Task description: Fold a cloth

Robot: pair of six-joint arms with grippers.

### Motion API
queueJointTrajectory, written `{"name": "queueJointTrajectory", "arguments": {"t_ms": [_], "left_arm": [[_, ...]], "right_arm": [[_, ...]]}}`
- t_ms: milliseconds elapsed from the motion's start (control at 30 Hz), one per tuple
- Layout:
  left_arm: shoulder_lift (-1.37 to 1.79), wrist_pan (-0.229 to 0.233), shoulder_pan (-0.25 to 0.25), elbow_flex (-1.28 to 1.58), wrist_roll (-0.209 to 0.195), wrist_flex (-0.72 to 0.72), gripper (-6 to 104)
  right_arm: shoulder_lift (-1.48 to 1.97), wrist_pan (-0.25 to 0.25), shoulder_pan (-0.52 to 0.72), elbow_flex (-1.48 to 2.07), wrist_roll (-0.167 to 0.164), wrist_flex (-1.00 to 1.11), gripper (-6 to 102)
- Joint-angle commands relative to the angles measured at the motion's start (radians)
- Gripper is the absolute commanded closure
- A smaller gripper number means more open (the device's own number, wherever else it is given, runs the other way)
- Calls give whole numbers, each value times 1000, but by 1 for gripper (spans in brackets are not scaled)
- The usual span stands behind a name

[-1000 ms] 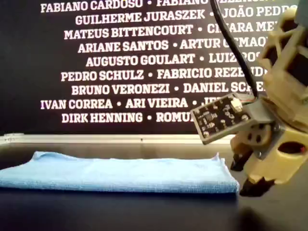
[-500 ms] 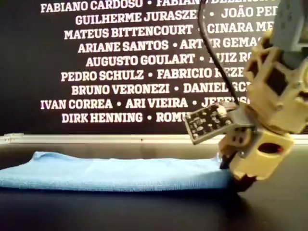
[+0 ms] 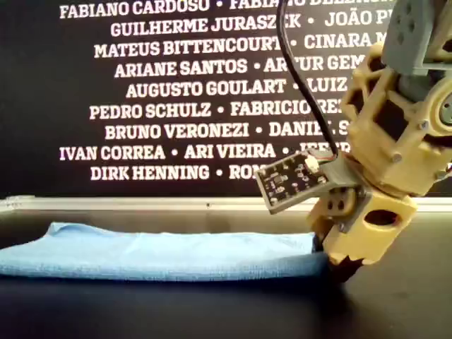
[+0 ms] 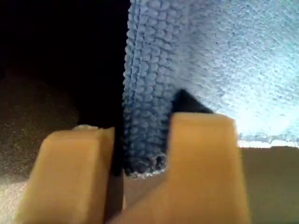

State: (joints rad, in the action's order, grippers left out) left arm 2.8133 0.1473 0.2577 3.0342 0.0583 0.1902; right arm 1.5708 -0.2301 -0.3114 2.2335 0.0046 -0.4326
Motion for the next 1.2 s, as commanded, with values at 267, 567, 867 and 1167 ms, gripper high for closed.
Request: {"name": "queueJointTrajectory", "arguments": {"t_ms": [267,567,867,1167], "left_arm": [[2,-8,0,-6,12,-2,3],[2,-3,-8,-6,12,-2,3],[6,-3,-8,-6,12,-3,3],[21,-3,-8,-6,12,-5,2]], "right_arm": [[26,-8,11,-31,5,15,94],[29,-14,144,-17,-8,15,94],[98,-15,170,32,-2,15,94],[193,-15,150,9,5,17,94]]}}
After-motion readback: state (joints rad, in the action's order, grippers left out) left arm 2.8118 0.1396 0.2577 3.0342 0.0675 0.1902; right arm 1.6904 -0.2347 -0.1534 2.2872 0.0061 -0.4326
